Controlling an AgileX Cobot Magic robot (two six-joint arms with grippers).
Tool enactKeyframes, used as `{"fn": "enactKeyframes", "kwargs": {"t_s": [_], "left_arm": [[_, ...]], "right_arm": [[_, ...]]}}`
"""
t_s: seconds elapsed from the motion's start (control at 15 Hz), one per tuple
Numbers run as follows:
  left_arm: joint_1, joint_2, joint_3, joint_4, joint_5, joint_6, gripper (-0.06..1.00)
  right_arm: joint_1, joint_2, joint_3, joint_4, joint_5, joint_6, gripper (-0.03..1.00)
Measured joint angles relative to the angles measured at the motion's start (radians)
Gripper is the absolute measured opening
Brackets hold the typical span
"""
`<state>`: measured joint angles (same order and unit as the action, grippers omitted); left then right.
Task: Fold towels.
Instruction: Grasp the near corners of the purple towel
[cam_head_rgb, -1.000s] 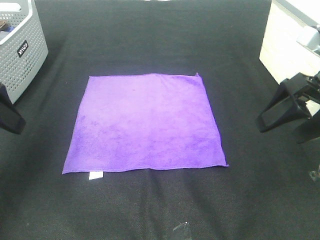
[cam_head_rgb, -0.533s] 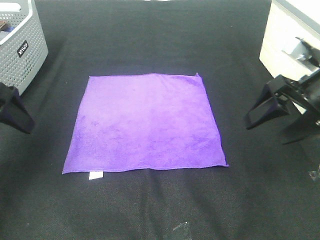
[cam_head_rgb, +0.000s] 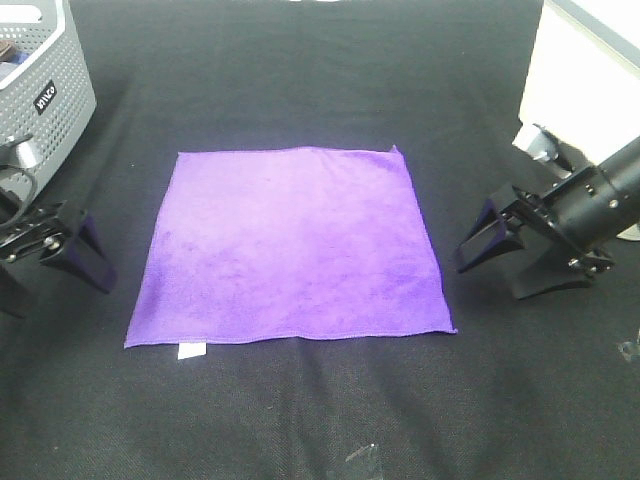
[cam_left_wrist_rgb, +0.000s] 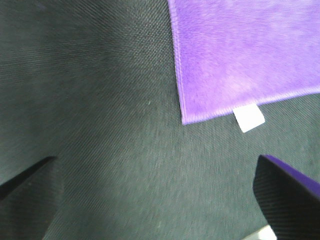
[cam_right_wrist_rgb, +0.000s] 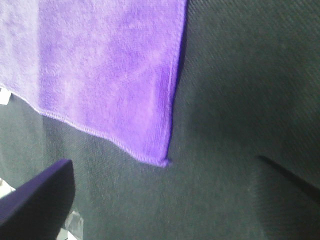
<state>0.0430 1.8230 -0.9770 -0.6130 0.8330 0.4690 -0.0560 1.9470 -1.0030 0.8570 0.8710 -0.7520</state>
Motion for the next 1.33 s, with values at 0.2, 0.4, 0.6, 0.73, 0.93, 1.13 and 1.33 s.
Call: {"fn": "enactKeyframes", "kwargs": {"t_s": [0.2, 0.4, 0.6, 0.73, 0.93, 1.13, 1.33], "left_arm": [[0.0, 0.008, 0.0, -0.019, -0.057, 0.016, 0.97], [0.0, 0.066, 0.0, -0.032, -0.063, 0.044, 0.97], [0.0, 0.118, -0.001, -0.091, -0.081, 0.119, 0.95], [0.0, 0.15, -0.007, -0.143, -0.08, 0.166, 0.92], [0.003, 0.171, -0.015, -0.161, -0.073, 0.181, 0.91], [0.008, 0.176, -0.02, -0.164, -0.061, 0.187, 0.9], [0.008, 0.176, -0.02, -0.164, -0.061, 0.187, 0.89]], "right_arm": [[0.0, 0.041, -0.001, 0.021, -0.017, -0.02, 0.89], [0.0, 0.055, -0.001, 0.022, -0.049, -0.024, 0.89], [0.0, 0.055, -0.001, 0.023, -0.076, -0.028, 0.88], [0.0, 0.055, -0.001, 0.023, -0.089, -0.041, 0.87], [0.0, 0.055, -0.001, 0.023, -0.093, -0.042, 0.86], [0.0, 0.055, -0.001, 0.022, -0.093, -0.042, 0.85], [0.0, 0.076, -0.006, 0.029, -0.08, -0.043, 0.85]]}}
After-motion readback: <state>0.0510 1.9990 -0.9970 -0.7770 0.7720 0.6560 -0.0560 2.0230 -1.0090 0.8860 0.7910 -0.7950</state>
